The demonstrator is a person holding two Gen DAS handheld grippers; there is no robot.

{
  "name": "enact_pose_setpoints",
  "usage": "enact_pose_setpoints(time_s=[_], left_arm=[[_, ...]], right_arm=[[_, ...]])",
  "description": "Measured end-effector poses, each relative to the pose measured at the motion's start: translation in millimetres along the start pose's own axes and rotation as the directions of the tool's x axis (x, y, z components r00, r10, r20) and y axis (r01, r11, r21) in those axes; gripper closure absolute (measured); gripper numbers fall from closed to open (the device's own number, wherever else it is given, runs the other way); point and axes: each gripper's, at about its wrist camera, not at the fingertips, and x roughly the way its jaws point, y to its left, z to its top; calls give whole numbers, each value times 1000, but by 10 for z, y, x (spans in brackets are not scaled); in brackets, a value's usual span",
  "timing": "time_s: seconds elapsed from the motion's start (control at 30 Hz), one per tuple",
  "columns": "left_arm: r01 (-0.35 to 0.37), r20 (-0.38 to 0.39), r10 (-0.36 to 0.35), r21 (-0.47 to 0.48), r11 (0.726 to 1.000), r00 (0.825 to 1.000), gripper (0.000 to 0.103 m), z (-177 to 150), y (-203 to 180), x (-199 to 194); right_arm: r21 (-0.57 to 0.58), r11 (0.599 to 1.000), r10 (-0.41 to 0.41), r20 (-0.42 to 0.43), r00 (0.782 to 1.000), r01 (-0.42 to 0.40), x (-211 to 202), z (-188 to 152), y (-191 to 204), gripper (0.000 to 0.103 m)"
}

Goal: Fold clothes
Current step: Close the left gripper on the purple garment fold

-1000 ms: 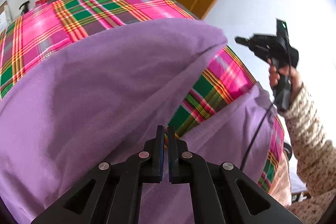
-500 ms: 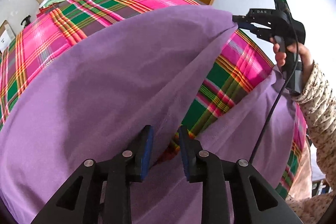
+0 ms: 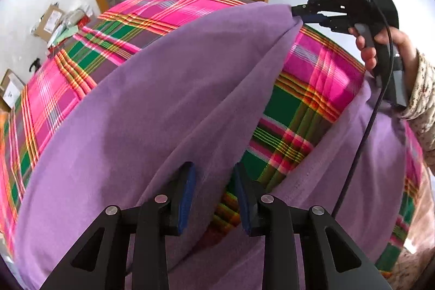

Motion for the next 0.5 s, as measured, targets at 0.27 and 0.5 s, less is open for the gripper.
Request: enact_pose_setpoints(time_s=[0.27, 0.5], left_arm=[[84, 5, -84, -39, 996, 996, 102, -59, 57, -60], [178, 5, -178, -25, 984, 984, 103, -187, -30, -128]], right_arm=[[2, 1000, -4, 1, 1000, 4, 3, 27, -35, 82], [-28, 998, -51, 3, 999, 52, 9, 18, 10, 99]])
